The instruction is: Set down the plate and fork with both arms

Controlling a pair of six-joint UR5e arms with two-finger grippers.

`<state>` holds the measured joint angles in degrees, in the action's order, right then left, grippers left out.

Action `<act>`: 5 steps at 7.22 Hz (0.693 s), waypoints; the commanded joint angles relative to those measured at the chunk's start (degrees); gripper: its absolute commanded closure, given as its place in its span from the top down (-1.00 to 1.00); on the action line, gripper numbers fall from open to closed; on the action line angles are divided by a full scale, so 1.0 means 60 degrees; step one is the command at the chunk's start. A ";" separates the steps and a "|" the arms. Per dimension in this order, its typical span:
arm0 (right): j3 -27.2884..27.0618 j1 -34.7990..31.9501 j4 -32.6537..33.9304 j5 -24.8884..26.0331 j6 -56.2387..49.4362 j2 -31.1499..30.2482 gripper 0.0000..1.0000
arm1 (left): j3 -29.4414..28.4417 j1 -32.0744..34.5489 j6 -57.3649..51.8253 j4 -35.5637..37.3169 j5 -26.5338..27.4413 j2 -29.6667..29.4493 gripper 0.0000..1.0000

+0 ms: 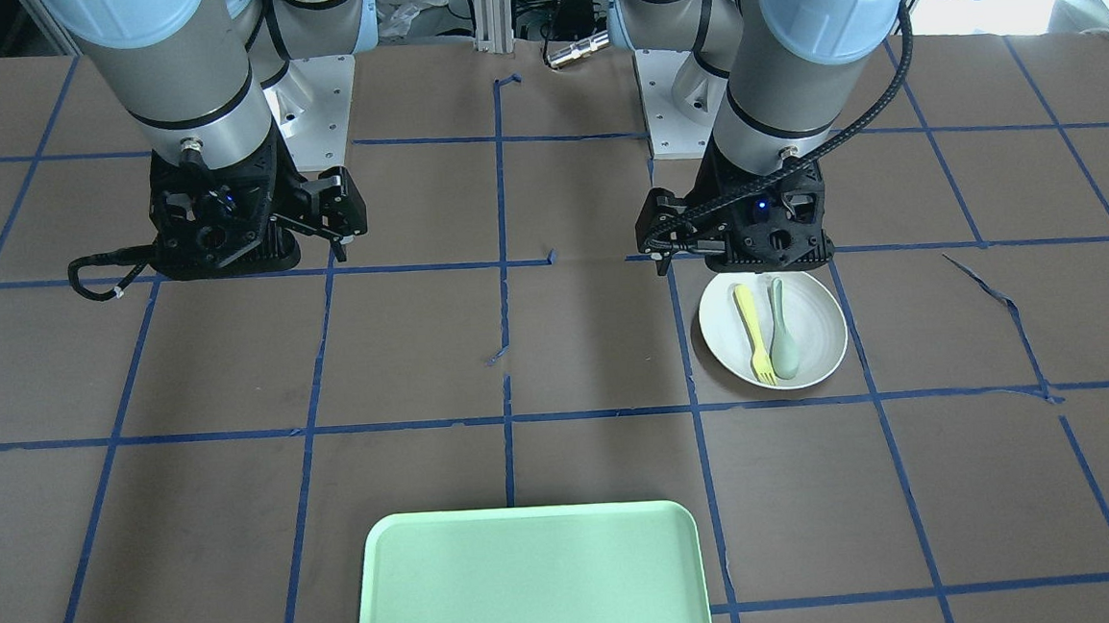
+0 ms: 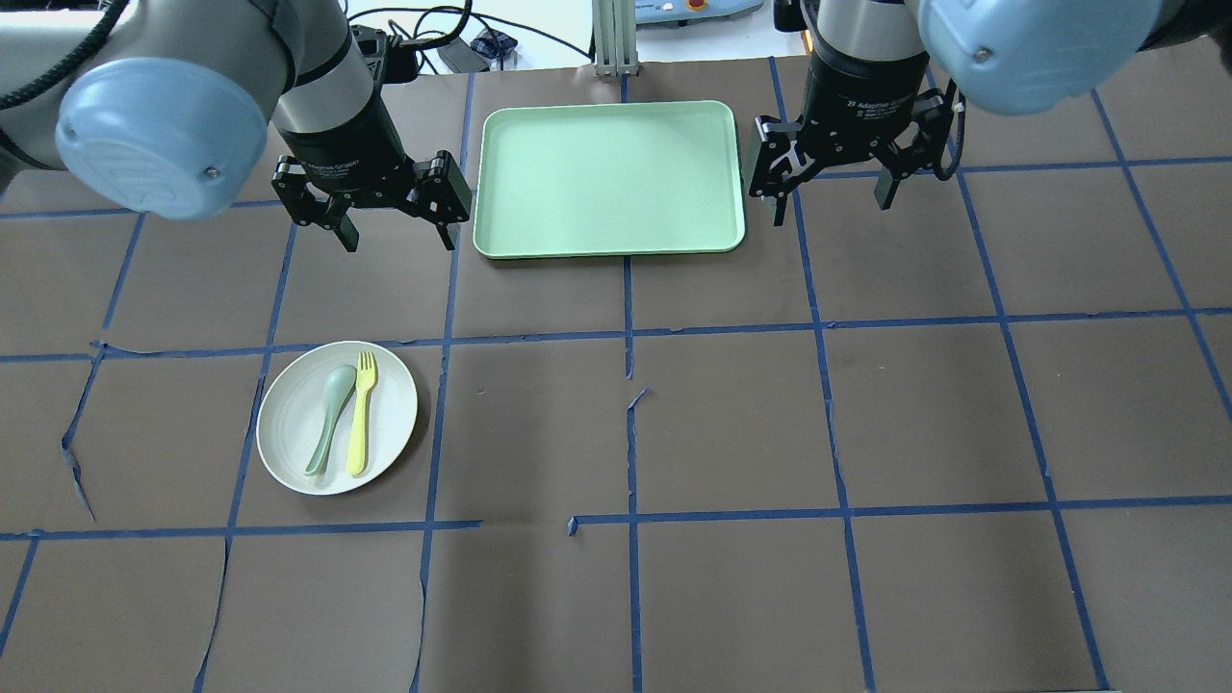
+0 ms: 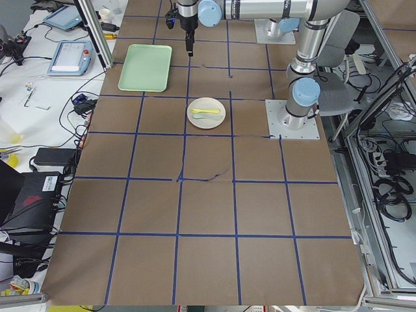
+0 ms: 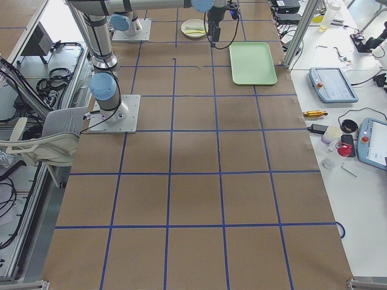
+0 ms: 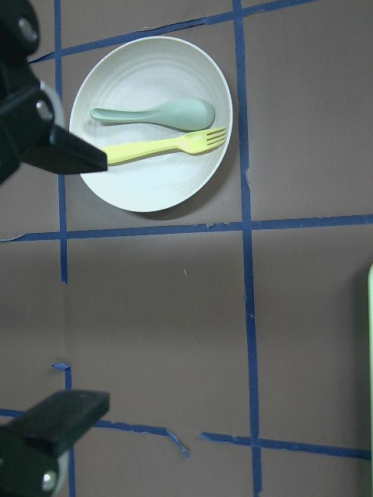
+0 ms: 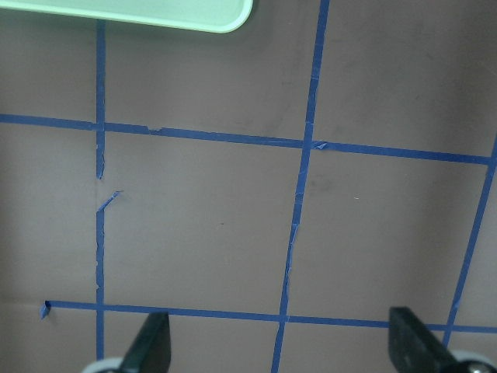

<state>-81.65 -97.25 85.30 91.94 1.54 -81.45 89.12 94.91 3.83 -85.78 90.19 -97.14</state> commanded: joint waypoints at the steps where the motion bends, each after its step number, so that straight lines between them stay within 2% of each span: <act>1: -0.0015 0.0022 0.0006 0.0029 0.0021 -0.0005 1.00 | 0.0072 0.0046 0.0050 0.0000 0.0027 -0.0041 1.00; 5: -0.0029 0.0022 0.0079 -0.0029 0.0006 0.0010 1.00 | 0.0088 0.0076 0.0050 -0.0015 0.0042 -0.0041 1.00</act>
<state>-81.80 -97.12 85.72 91.91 1.59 -81.40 89.56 95.29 4.13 -85.84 90.42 -97.26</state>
